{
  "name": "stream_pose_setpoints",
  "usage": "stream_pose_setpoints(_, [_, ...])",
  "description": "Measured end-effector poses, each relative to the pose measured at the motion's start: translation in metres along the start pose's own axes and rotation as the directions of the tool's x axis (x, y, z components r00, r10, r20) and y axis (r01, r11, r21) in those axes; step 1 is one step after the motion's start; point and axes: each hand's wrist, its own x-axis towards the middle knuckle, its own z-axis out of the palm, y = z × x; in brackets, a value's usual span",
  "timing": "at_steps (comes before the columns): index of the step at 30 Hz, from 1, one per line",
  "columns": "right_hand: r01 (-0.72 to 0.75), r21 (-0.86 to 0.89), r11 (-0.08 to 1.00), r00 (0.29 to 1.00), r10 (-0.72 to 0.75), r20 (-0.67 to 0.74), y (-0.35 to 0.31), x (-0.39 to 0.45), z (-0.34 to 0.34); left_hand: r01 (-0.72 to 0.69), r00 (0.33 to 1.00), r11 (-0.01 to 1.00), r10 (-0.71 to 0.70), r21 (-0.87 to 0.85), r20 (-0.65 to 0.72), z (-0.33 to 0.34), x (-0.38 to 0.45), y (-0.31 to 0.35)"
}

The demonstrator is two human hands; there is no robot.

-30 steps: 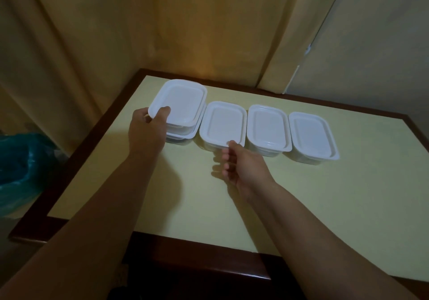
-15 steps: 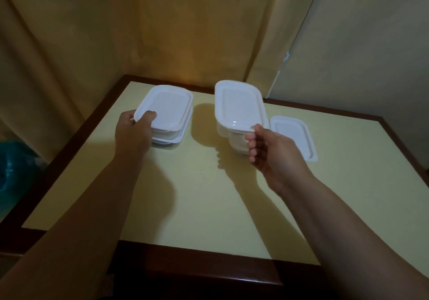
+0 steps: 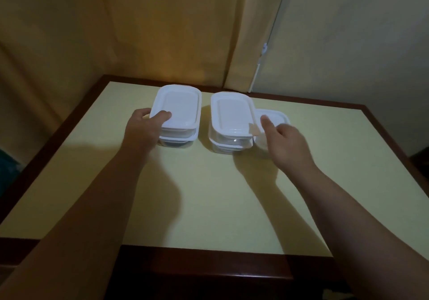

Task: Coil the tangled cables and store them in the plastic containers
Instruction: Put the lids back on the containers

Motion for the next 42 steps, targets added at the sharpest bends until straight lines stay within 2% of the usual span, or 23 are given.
stream_pose_setpoints(2, [0.088,-0.163,0.983,0.978,-0.116,-0.176,0.005,0.009,-0.007,0.010,0.999,1.000,-0.010,0.007,0.040,-0.001,0.001,0.002])
stream_pose_setpoints(3, [0.108,-0.180,0.978,0.973,-0.141,-0.182,0.006,0.014,-0.007,-0.002,0.998,1.000,0.001,0.001,0.067,0.001,0.001,0.002])
stream_pose_setpoints(8, [0.122,-0.146,0.982,0.987,-0.104,0.124,0.003,0.033,0.016,-0.081,0.989,0.996,0.076,0.043,0.123,0.013,-0.008,0.006])
stream_pose_setpoints(11, [0.124,-0.180,0.976,0.975,-0.087,0.203,0.003,0.038,0.030,-0.125,0.980,0.990,0.114,0.062,0.162,0.012,-0.010,0.005])
stream_pose_setpoints(14, [0.101,-0.272,0.957,0.978,-0.044,0.205,0.002,0.039,0.036,-0.136,0.978,0.989,0.124,0.062,0.169,0.013,-0.009,0.004])
stream_pose_setpoints(19, [0.193,-0.270,0.943,0.967,-0.137,0.213,0.007,0.035,0.040,-0.197,0.961,0.975,0.172,0.103,0.216,0.013,-0.008,0.005])
stream_pose_setpoints(24, [0.178,-0.290,0.940,0.975,-0.129,0.182,0.006,0.040,0.025,-0.212,0.954,0.968,0.175,0.135,0.244,0.013,-0.006,0.005])
stream_pose_setpoints(29, [0.200,-0.284,0.938,0.952,-0.118,0.281,0.013,0.037,0.026,-0.249,0.937,0.956,0.198,0.156,0.287,0.012,-0.005,0.003])
stream_pose_setpoints(34, [0.220,-0.307,0.926,0.951,-0.133,0.280,0.011,0.038,0.029,-0.299,0.935,0.934,0.246,0.196,0.256,0.017,-0.003,-0.002])
stream_pose_setpoints(42, [0.255,-0.294,0.921,0.941,-0.166,0.294,0.004,0.090,0.037,-0.283,0.939,0.935,0.224,0.216,0.261,0.031,0.030,0.006])
